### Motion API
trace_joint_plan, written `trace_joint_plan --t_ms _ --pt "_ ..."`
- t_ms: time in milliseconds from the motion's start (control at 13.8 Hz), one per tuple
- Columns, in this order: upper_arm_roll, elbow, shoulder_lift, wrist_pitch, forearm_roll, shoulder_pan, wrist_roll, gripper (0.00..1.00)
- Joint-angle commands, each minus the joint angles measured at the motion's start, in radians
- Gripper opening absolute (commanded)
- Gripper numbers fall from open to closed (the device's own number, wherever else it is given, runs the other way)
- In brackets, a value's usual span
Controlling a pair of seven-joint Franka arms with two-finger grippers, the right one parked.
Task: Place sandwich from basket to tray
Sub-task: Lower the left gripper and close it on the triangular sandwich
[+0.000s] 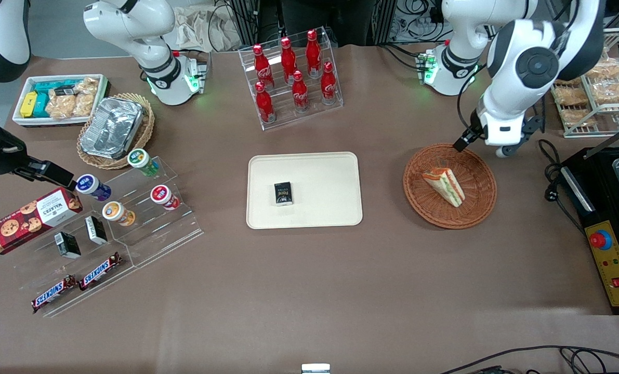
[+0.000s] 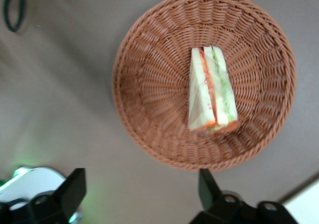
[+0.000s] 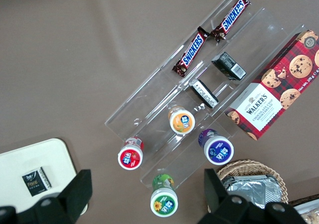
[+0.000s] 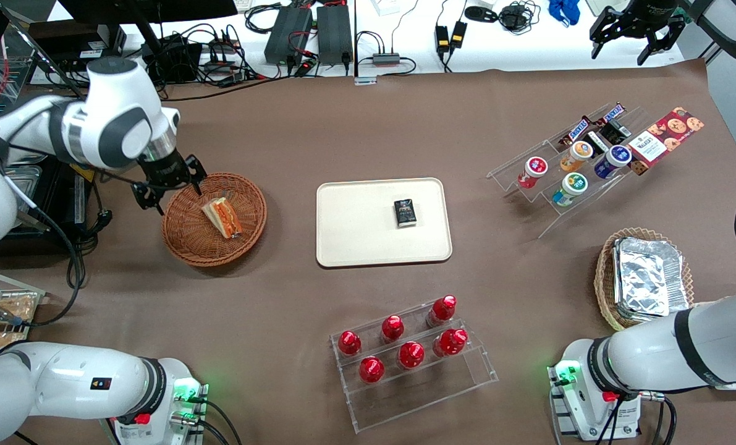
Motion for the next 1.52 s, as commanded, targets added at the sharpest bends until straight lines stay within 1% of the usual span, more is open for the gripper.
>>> trace_joint_plan --t_ms 0,363,944,1089,1234,1306,1379,1452 --pt "0.003 -0.061 0.048 0.146 0.002 -0.022 -0.067 1.0" --pt "0.003 -0.061 0.151 0.303 0.002 -0.039 -0.135 1.0" --pt "0.007 -0.052 0.287 0.489 0.011 -0.054 -0.17 1.0" --pt "0.008 -0.054 0.322 0.509 0.054 -0.054 -0.172 1.0" --pt "0.011 -0.049 0.35 0.53 0.1 -0.054 -0.213 1.0" --pt "0.011 -0.049 0.355 0.549 0.109 -0.051 -0.224 0.95" --pt "0.011 -0.049 0.358 0.55 0.109 -0.051 -0.225 0.74" --pt "0.011 -0.049 0.356 0.55 0.109 -0.051 -0.227 0.38"
